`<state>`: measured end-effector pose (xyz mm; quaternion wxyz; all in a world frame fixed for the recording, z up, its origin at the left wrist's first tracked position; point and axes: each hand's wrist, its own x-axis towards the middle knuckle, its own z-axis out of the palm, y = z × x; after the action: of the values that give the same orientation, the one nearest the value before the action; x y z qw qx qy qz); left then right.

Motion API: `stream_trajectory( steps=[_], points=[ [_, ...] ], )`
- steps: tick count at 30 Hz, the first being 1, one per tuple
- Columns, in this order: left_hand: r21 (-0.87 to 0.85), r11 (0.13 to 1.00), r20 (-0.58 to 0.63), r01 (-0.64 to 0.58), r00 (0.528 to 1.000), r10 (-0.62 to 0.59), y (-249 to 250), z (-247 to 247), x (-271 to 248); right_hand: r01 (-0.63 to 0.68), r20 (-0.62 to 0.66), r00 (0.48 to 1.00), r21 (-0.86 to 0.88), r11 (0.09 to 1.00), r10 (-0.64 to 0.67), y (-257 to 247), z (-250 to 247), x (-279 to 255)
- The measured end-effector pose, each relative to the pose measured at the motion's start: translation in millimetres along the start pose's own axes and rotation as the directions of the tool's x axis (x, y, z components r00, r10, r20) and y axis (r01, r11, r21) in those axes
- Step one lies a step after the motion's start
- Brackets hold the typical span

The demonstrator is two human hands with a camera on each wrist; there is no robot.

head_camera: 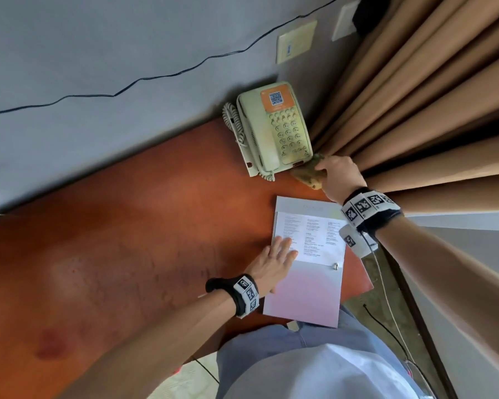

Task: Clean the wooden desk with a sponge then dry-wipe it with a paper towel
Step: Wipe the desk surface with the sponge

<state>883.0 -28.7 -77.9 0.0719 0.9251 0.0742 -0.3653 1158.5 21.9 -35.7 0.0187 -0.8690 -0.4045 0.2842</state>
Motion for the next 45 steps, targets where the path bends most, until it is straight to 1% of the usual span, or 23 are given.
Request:
stream_trajectory(
  steps=[3,6,8,12,15,18,19,20,21,22,23,25,26,27,28,29,31,34,35,37,39,43,45],
  points=[
    [0.078,0.996,0.002,-0.035,0.999,0.035,0.8,-0.7,2.5,0.012,-0.107,0.994,0.165,0.986,0.006,4.4,9.3,-12.1],
    [0.089,0.995,-0.024,-0.052,0.998,0.054,2.7,-1.7,2.8,0.030,-0.079,0.997,0.218,0.976,-0.013,1.1,25.3,-26.0],
    [0.066,0.997,-0.055,-0.026,0.998,0.030,7.5,-0.4,1.3,0.044,-0.074,0.997,0.218,0.975,-0.028,-3.6,33.8,-32.6],
    [0.011,0.998,-0.093,0.061,0.994,-0.060,26.0,8.7,-0.5,0.060,-0.135,0.990,0.242,0.968,-0.027,-15.5,42.8,-33.5],
    [-0.086,0.988,-0.098,0.127,0.986,-0.135,38.5,9.5,0.6,0.060,-0.120,0.992,0.257,0.964,-0.030,-30.0,47.9,-31.7],
    [-0.204,0.975,-0.099,0.084,0.989,-0.106,29.6,-2.4,-0.7,0.057,-0.110,0.993,0.220,0.974,-0.034,-45.2,54.8,-29.5],
    [-0.264,0.963,-0.127,0.050,0.988,-0.087,20.8,-8.6,-1.4,0.053,-0.109,0.994,0.194,0.980,-0.032,-48.3,57.3,-29.0],
    [-0.343,0.939,-0.170,0.036,0.980,-0.099,10.6,-18.9,-4.2,0.053,-0.109,0.993,0.163,0.985,-0.035,-49.6,60.6,-28.8],
    [-0.426,0.903,-0.209,0.060,0.964,-0.162,-3.2,-28.1,-5.3,0.057,-0.111,0.993,0.134,0.989,-0.043,-49.9,63.3,-28.7],
    [-0.515,0.849,-0.244,0.117,0.930,-0.275,-19.7,-37.6,-5.4,0.058,-0.110,0.993,0.114,0.992,-0.046,-48.6,65.1,-28.8],
    [-0.605,0.773,-0.254,0.190,0.874,-0.414,-39.2,-45.9,-3.5,0.062,-0.109,0.993,0.094,0.994,-0.052,-46.2,66.5,-28.6],
    [-0.777,0.567,-0.236,0.275,0.707,-0.667,-83.0,-60.3,1.5,0.078,-0.099,0.992,0.063,0.995,-0.072,-41.1,66.7,-26.8],
    [-0.841,0.464,-0.211,0.278,0.623,-0.754,-104.6,-66.6,5.3,0.085,-0.087,0.993,0.058,0.995,-0.080,-39.1,64.4,-24.7],
    [-0.891,0.369,-0.170,0.264,0.560,-0.811,-123.2,-74.0,9.8,0.084,-0.084,0.993,0.061,0.995,-0.079,-36.1,60.7,-21.8],
    [-0.924,0.291,-0.126,0.248,0.522,-0.844,-137.9,-81.4,15.0,0.076,-0.092,0.993,0.070,0.995,-0.070,-32.6,57.7,-18.0],
    [-0.941,0.234,-0.084,0.243,0.502,-0.861,-149.9,-88.7,21.7,0.063,-0.102,0.993,0.078,0.995,-0.055,-29.5,54.8,-14.3],
    [-0.956,0.168,-0.026,0.243,0.498,-0.867,-164.8,-100.0,35.7,0.052,-0.113,0.993,0.065,0.997,-0.044,-24.5,54.3,-7.5],
    [-0.956,0.160,-0.002,0.246,0.542,-0.841,-174.5,-105.0,55.5,0.062,-0.095,0.994,0.023,0.998,-0.060,-25.0,58.0,-6.5],
    [-0.955,0.162,0.000,0.247,0.549,-0.836,-177.4,-104.8,62.6,0.074,-0.083,0.994,0.003,0.997,-0.074,-25.4,58.9,-4.7],
    [-0.961,0.136,0.019,0.243,0.546,-0.837,-181.4,-102.0,71.6,0.092,-0.077,0.993,-0.017,0.996,-0.093,-25.5,60.8,-0.7],
    [-0.963,0.098,0.059,0.252,0.550,-0.833,-187.7,-100.3,77.1,0.106,-0.093,0.990,-0.004,0.994,-0.106,-25.9,60.8,4.1],
    [-0.973,-0.028,0.161,0.231,0.585,-0.795,-205.7,-107.4,82.6,0.114,-0.129,0.986,0.056,0.992,-0.106,-25.9,55.6,7.9],
    [-0.978,-0.056,0.170,0.202,0.607,-0.776,-212.2,-115.4,77.4,0.122,-0.143,0.984,0.075,0.990,-0.111,-26.1,51.4,7.7]
  ],
)
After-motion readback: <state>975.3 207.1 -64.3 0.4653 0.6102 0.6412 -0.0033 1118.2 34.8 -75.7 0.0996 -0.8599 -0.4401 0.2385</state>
